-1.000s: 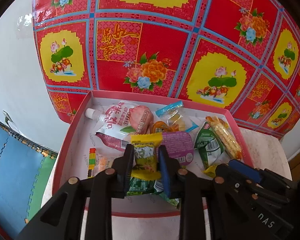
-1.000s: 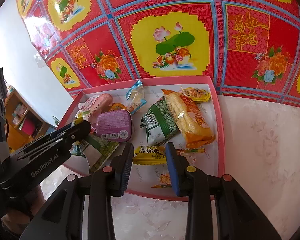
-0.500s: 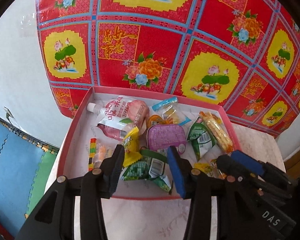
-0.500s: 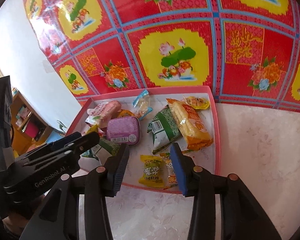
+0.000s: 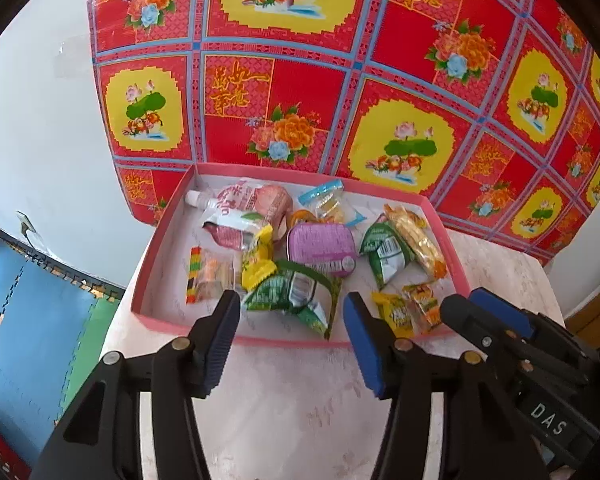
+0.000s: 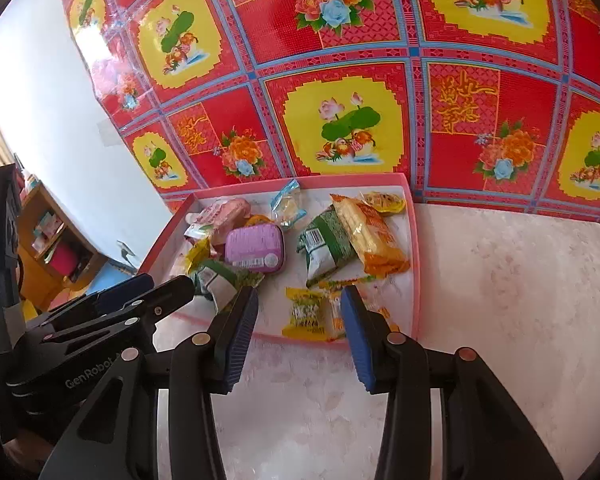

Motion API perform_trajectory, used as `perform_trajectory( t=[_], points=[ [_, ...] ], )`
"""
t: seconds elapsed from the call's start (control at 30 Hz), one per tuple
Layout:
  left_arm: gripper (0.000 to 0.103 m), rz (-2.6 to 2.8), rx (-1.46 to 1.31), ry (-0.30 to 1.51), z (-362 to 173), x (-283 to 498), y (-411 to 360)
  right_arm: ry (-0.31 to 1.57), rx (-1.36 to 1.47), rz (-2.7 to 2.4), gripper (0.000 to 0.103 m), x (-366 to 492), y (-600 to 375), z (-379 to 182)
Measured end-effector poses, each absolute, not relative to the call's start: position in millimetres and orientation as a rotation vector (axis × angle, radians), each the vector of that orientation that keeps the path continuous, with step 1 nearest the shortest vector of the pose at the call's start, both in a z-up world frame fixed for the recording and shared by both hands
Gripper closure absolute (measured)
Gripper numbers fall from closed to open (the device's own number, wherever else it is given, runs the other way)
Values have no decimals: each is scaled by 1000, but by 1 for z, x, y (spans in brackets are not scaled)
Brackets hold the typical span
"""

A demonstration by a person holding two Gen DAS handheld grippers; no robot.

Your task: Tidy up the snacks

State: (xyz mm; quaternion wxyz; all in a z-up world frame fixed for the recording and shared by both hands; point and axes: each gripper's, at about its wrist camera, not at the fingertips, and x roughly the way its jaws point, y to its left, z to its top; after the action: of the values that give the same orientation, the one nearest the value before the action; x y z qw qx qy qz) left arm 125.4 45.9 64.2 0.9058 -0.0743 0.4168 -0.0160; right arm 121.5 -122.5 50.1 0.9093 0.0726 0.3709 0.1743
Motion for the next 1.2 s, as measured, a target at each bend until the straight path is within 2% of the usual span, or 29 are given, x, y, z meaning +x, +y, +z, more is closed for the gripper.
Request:
perform_trajectory(
  t=[0.17, 1.2],
  points=[
    [43, -25, -142, 868, 63, 113, 41, 770, 150, 347, 59, 111, -130, 48],
    [43, 58, -100, 988, 11, 69, 27, 931, 54, 248, 59, 82, -136, 0]
  ],
)
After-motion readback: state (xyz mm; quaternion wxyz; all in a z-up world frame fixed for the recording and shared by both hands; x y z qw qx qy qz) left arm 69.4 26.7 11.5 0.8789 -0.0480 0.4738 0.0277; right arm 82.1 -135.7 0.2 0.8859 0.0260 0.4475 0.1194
